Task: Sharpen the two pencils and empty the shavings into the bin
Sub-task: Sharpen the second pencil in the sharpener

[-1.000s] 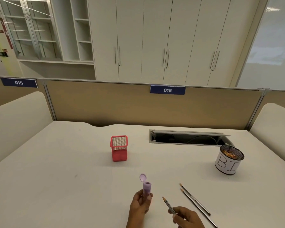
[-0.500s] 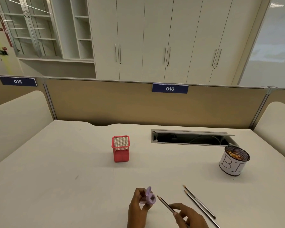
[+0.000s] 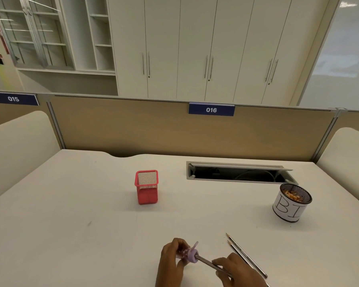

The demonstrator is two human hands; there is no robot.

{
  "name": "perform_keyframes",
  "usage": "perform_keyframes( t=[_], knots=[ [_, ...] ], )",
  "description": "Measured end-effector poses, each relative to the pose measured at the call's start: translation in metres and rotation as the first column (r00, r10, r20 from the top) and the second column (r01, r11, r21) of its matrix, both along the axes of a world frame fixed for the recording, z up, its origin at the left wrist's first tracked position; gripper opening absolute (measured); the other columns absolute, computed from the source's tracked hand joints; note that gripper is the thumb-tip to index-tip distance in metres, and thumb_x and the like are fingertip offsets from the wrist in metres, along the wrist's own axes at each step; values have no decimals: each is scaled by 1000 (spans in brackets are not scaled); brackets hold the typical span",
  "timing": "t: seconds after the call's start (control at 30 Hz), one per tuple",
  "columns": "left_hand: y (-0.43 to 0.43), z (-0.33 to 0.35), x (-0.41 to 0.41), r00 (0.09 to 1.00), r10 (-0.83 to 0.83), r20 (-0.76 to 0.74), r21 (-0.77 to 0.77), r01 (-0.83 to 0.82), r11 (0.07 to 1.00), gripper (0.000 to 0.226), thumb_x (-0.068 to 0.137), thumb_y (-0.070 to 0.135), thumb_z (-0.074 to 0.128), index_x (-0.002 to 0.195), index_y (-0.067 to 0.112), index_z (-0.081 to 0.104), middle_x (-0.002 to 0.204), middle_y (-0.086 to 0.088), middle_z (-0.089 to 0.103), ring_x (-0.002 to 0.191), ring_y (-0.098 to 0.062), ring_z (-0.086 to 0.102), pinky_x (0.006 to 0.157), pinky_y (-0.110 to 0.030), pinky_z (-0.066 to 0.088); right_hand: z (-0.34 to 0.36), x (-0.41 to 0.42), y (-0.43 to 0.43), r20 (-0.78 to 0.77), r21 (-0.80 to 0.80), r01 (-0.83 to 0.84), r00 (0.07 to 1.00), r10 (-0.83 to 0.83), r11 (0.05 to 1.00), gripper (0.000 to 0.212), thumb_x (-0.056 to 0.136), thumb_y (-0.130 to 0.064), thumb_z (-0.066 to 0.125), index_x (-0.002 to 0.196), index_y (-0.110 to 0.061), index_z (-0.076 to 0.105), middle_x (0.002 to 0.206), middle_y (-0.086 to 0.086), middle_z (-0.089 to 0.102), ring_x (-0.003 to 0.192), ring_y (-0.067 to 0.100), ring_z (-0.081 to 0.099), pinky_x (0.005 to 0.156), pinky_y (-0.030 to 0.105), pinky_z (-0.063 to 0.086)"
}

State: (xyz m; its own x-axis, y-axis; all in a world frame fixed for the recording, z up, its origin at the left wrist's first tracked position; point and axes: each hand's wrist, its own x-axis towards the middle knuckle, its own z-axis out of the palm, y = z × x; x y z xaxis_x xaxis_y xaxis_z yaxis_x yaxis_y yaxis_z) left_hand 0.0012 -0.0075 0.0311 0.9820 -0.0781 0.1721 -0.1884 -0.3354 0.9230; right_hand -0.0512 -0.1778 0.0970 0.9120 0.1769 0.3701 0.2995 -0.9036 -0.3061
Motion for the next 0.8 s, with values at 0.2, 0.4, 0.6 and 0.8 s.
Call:
perform_keyframes(
  t=[0.2, 0.4, 0.6, 0.8],
  knots=[
    [0, 3, 0, 994, -92, 52, 92, 87, 992, 65, 72, 6, 65, 82, 68, 47, 92, 0, 57, 84, -3, 52, 71, -4, 40, -13, 6, -10, 310, -205, -32, 946, 96, 978, 52, 99, -33, 15, 68, -33, 57, 60, -10, 48, 31, 6, 46, 29, 17, 26],
    [1, 18, -3, 952, -285, 110, 246, 252, 936, 71, 81, 14, 58, 95, 78, 31, 106, 50, 41, 96, 13, 34, 80, -1, 32, -11, 7, -17, 336, -329, 19, 937, 98, 944, 63, 99, -22, 15, 59, -26, 64, 42, -8, 50, 29, 10, 43, 25, 13, 20],
    [-4, 7, 2, 918, -291, 268, 375, 179, 909, 47, 62, 14, 66, 98, 40, 51, 97, 38, 50, 90, 18, 29, 81, 11, 25, 21, 11, -15, -463, 82, 107, 884, -57, 991, 29, 90, -43, 46, 78, -26, 66, 49, -8, 55, 53, 6, 53, 55, 20, 31],
    [-9, 10, 7, 849, -344, 400, 482, 124, 867, 53, 45, 23, 72, 91, 35, 48, 89, 19, 47, 79, 2, 36, 80, 11, 21, 41, 6, -29, -821, 531, 514, 507, 261, 674, 22, 84, -19, 57, 69, -8, 69, 42, -2, 47, 29, 5, 28, 34, 14, 18]
  ],
)
